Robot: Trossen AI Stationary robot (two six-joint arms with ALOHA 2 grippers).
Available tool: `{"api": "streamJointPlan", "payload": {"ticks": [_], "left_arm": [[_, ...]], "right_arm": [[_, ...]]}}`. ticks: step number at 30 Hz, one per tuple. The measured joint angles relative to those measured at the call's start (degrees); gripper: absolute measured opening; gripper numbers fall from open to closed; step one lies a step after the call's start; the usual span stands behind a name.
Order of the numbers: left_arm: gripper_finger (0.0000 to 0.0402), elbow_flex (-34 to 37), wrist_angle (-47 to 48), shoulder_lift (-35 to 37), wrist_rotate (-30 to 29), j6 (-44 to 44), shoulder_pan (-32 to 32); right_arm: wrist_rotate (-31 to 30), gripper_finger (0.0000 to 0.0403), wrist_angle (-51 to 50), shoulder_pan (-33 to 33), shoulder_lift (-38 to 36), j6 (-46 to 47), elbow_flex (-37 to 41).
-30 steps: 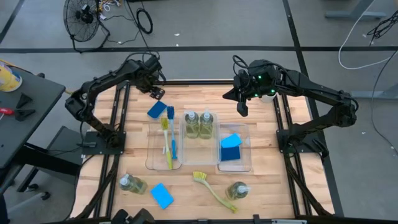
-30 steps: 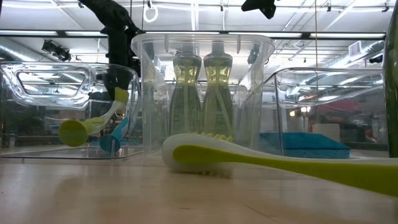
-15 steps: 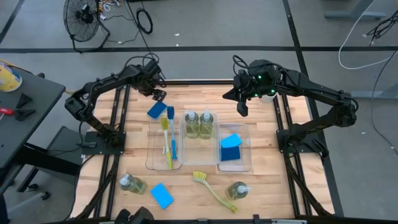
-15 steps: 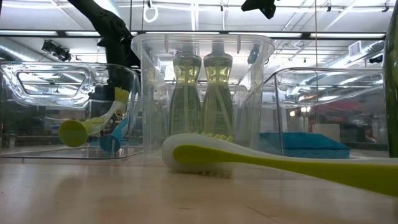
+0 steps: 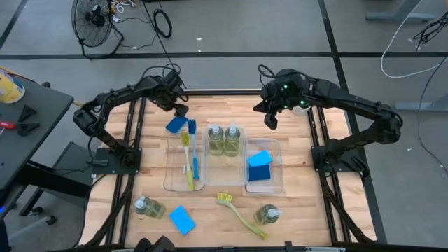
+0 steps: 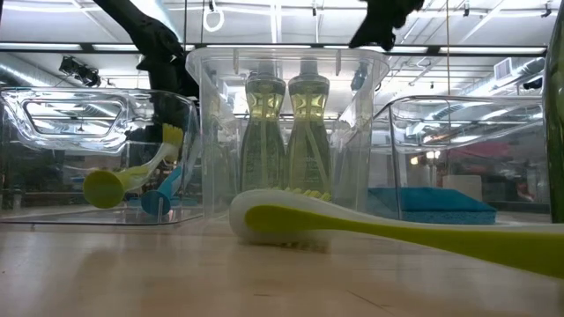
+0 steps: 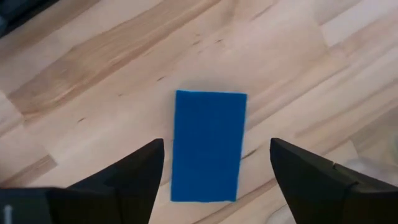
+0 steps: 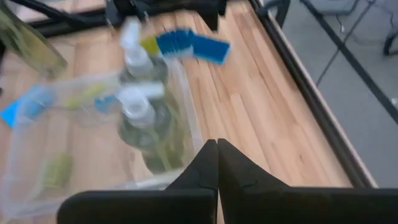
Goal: Pick & Place Kitchen Sink Supplies
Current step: Put the blue sponge wipe into the right transparent bin
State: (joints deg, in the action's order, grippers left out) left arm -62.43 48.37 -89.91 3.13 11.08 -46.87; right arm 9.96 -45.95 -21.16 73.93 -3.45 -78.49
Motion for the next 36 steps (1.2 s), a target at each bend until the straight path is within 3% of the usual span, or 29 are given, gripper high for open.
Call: {"api": "streamJointPlan", "payload": {"ticks": [12, 36], "left_arm": [[0.0298, 0.0, -1.7, -0.2, 1.3, 0.3, 1.8], [0.0298, 11.4, -10.6, -0.2, 4.2, 4.6, 1.7]], "right_arm": [[6.1, 0.0, 3.5, -5.4, 0.0, -1.5, 5.7], [6.0, 0.0, 4.9, -6.9, 0.0, -6.0, 5.7]]}}
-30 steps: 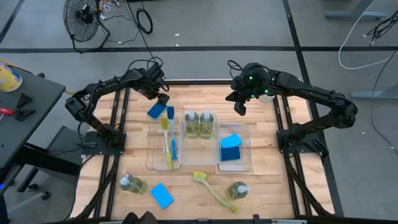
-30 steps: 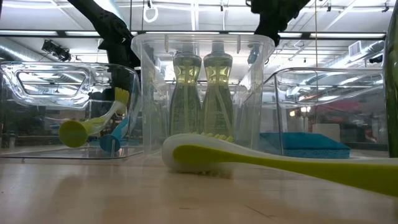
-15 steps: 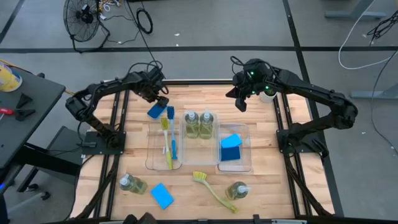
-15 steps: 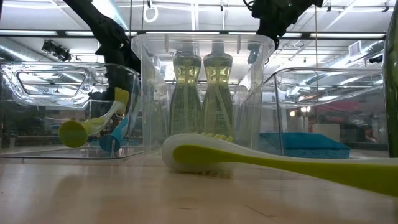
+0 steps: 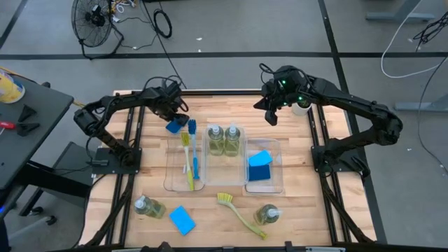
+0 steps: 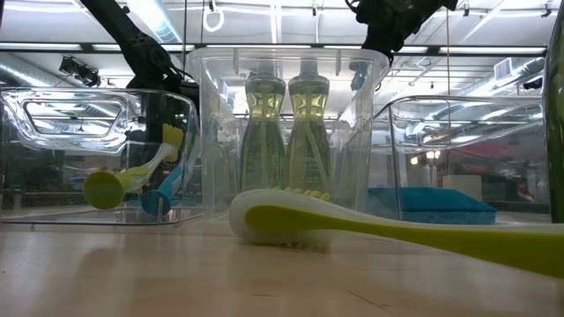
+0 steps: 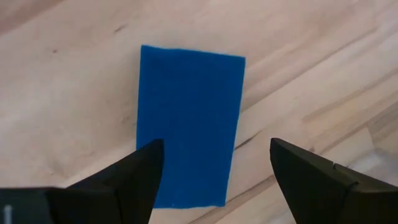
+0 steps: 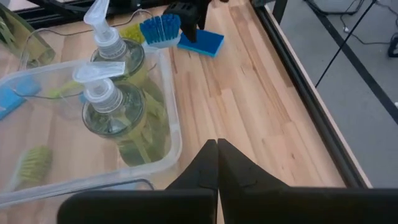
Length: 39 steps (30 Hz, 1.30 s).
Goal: Pick & Place Kitchen Sink Supplies
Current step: Put the blue sponge wipe into the right transparent bin
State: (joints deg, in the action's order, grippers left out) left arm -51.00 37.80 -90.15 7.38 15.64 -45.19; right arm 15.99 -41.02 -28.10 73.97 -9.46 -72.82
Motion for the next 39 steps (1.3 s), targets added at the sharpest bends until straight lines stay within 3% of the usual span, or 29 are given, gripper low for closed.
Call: {"api": "streamJointPlan", "payload": {"ticks": [39], "left_arm": [[0.0298, 0.1, -0.2, -0.2, -3.1, -0.4, 0.1]], "right_arm": [[0.0, 0.0, 1.5, -1.4, 0.0, -0.7, 0.0]]}}
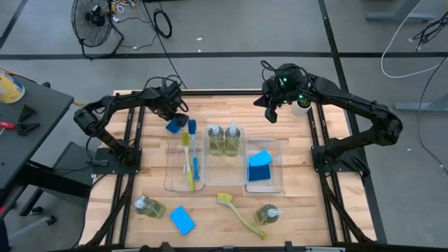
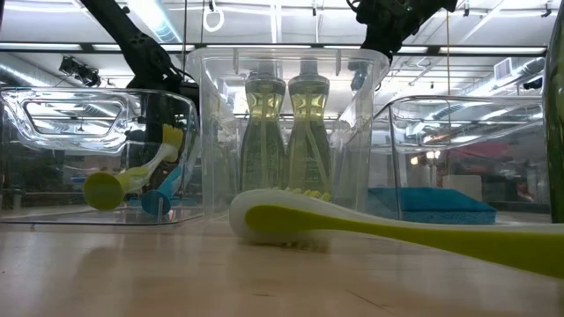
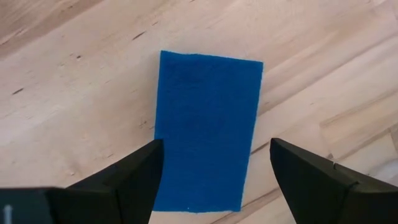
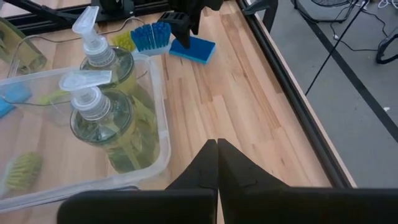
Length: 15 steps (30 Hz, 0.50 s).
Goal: Pick & Place Kitchen Sink Supplies
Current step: Put the blue sponge wipe into the right transparent bin
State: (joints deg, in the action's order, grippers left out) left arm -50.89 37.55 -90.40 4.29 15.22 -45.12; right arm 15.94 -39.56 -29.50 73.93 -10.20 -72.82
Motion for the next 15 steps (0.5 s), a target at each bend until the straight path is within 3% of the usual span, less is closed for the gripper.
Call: {"api": "streamJointPlan", "payload": {"ticks": [6, 15], "left_arm": [[0.0281, 0.0, 0.1, -2.2, 0.6, 0.0, 0.9], [0.0172, 0.0, -0.5, -3.7, -0.2, 0.1, 2.2]], "right_arm": [[0.0, 0.0, 0.1, 0.0, 0.0, 0.7, 0.0], [-0.9, 0.0, 0.1, 0.0, 0.0, 3.2, 0.0]]}}
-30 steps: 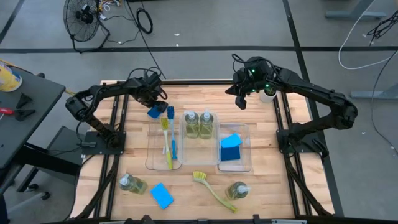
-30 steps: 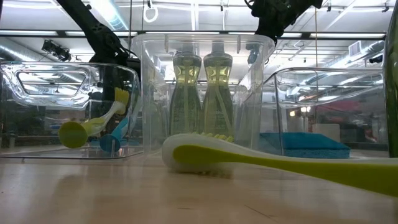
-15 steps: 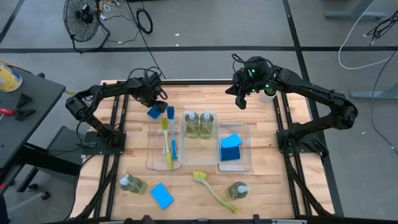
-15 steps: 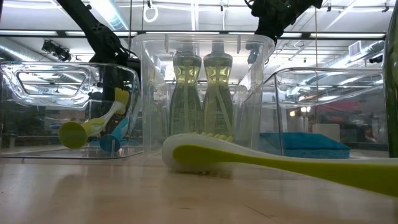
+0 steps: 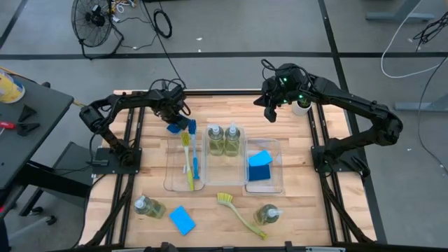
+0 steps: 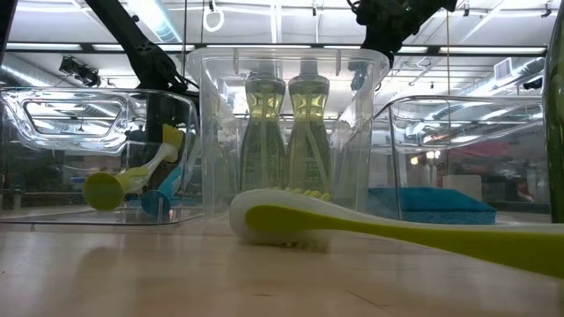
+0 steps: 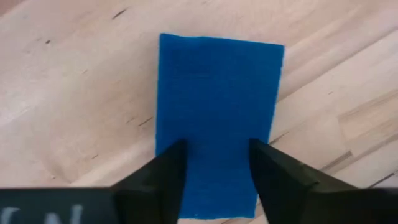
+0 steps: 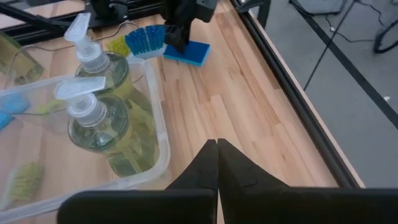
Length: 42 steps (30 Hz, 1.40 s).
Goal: Pick & Place Kitchen Sink Supplies
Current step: Put the blue sponge wipe into the right transparent bin
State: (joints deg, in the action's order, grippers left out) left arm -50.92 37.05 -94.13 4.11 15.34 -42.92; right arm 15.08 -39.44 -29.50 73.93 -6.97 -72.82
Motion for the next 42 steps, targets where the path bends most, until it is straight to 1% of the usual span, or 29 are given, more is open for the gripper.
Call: {"api": "streamJointPlan", "payload": {"ticks": [3, 12, 13, 22, 32, 36, 39, 42], "left_arm": [[0.0136, 0.0, -0.7, 0.0, -0.1, 0.0, 0.1], [0.0016, 0.0, -0.5, 0.0, -0.5, -0.1, 0.1], [0.0009, 0.0, -0.5, 0.0, -0.7, -0.5, 0.1], [0.0004, -0.8, 1.0, 0.7, -2.4, -2.4, -0.6], [0.0002, -7.7, 7.4, 3.4, -3.0, -4.0, -1.7], [0.0003, -8.3, 8.1, 3.6, -2.8, -3.6, -1.7], [0.0012, -7.5, 7.4, 3.4, -2.6, -3.1, -1.5], [0.0044, -6.2, 6.4, 3.3, -1.7, -2.4, -1.5]], "right_arm": [[-1.1, 0.0, 0.0, 0.0, 0.0, -0.1, 0.0], [-1.1, 0.0, 0.0, 0.0, 0.0, 0.8, 0.0], [-1.1, 0.0, 0.0, 0.0, 0.0, 0.9, 0.0], [-1.1, 0.0, 0.0, 0.0, 0.0, 2.0, 0.0], [-1.1, 0.0, 0.0, 0.1, 0.0, 2.0, 0.0], [-1.1, 0.0, -0.1, 0.1, 0.0, 2.0, 0.0], [-1.1, 0.0, -0.4, 0.1, 0.0, 2.0, 0.0], [-0.9, 0.0, -0.6, 0.1, 0.0, 2.0, 0.0]]}}
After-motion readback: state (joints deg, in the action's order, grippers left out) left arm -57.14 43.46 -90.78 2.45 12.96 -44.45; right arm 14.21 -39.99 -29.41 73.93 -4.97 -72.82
